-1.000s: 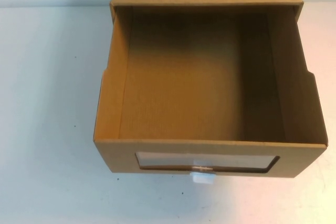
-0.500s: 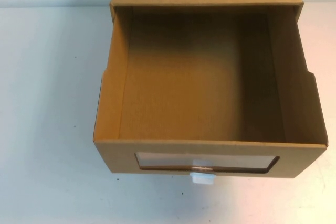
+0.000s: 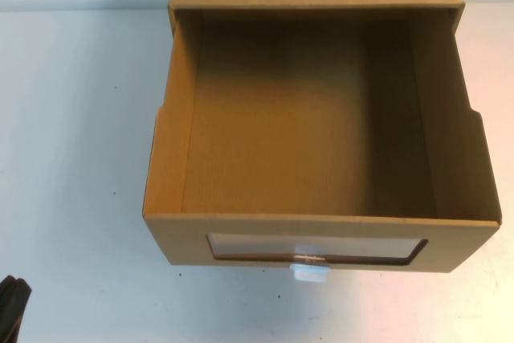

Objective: Open the shoe box
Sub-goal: 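Pull the top drawer of the cardboard box fully open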

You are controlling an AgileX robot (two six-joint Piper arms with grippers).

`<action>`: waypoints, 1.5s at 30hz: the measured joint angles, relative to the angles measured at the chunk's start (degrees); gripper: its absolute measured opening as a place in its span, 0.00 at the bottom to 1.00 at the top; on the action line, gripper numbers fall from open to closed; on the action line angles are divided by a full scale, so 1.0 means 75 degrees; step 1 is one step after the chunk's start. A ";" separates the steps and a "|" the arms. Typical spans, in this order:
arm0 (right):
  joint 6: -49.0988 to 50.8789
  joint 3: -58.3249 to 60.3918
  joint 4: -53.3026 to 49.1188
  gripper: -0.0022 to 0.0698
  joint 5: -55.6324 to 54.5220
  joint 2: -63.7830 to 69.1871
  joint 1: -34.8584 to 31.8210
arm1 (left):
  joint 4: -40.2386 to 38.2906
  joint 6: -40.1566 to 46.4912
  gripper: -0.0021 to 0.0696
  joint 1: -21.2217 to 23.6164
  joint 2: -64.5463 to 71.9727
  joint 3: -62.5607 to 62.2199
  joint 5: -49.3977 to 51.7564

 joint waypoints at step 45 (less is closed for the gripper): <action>0.0097 0.3644 0.0749 0.01 -0.5975 -0.0863 -0.8683 | 0.0000 0.0013 0.02 0.0000 0.0000 0.0000 0.0014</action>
